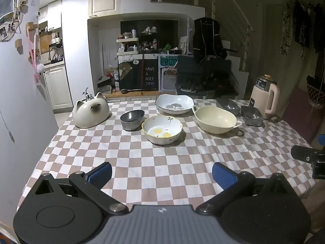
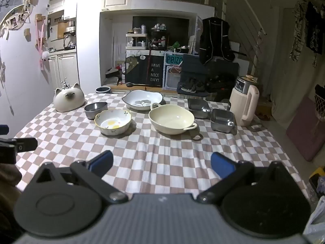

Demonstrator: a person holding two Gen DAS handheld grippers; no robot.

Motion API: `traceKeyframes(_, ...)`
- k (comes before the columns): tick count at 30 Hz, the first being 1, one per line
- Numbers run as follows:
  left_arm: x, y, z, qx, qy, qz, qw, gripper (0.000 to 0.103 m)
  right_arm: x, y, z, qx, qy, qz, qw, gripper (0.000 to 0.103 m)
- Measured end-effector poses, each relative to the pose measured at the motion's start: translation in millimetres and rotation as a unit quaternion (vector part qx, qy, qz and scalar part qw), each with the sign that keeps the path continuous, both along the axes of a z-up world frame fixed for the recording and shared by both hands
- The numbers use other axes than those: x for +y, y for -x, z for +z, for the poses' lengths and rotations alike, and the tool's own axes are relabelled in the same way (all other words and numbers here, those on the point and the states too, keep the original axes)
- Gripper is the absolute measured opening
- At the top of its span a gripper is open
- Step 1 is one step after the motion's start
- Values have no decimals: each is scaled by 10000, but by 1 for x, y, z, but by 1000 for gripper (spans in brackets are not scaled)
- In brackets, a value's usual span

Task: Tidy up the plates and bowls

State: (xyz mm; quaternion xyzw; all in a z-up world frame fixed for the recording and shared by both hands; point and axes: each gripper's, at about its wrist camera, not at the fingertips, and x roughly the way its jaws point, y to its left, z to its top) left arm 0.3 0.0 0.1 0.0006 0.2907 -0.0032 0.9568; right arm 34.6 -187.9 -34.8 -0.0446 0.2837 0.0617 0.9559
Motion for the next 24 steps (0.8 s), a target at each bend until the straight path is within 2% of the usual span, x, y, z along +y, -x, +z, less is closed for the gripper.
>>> traceKeyframes(24,1,-1,0,31,7,13,10000,103,1,-1,0,61,18,9,10000,103)
